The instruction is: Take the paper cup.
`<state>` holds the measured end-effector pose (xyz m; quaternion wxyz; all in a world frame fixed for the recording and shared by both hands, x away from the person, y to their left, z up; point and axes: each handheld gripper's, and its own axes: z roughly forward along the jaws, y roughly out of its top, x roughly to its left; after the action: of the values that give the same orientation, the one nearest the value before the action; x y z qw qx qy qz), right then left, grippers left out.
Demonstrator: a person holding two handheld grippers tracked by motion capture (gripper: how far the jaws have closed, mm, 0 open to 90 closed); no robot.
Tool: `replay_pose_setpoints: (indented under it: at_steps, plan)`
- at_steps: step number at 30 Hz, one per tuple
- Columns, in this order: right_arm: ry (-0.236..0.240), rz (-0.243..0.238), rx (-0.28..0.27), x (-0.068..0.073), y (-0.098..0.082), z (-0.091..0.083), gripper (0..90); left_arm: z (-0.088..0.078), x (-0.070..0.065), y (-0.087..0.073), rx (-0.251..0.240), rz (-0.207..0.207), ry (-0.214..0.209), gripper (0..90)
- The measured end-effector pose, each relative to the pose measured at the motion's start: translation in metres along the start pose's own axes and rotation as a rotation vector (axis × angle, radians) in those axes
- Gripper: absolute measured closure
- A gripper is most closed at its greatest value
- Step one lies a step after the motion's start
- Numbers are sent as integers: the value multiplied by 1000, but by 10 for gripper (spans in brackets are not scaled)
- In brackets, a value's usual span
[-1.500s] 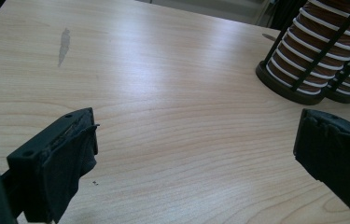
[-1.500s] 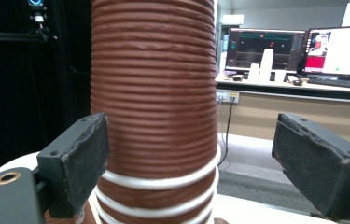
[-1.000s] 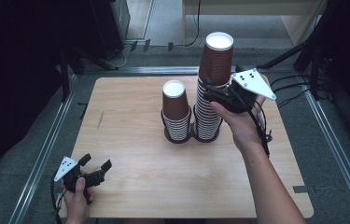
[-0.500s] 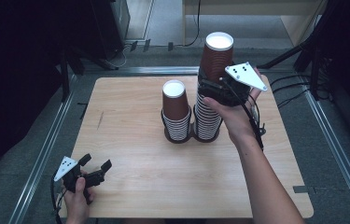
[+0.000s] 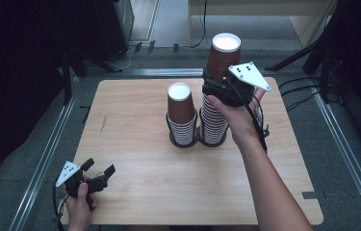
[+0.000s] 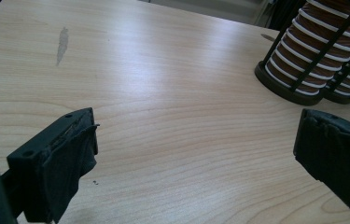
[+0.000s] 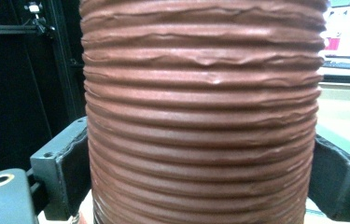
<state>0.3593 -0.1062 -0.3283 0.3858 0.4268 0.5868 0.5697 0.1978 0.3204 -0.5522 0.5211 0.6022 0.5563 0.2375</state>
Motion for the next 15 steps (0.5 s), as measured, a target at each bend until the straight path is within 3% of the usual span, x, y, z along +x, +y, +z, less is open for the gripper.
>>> replay_pose_setpoints:
  at_steps: [5,15]
  plan:
    - [5,4,9,0,2,0,100,0,0,0,1,-1,-1,0]
    - [6,-6,-35,1,19,-3,110,0,0,0,1,-2,-2,0]
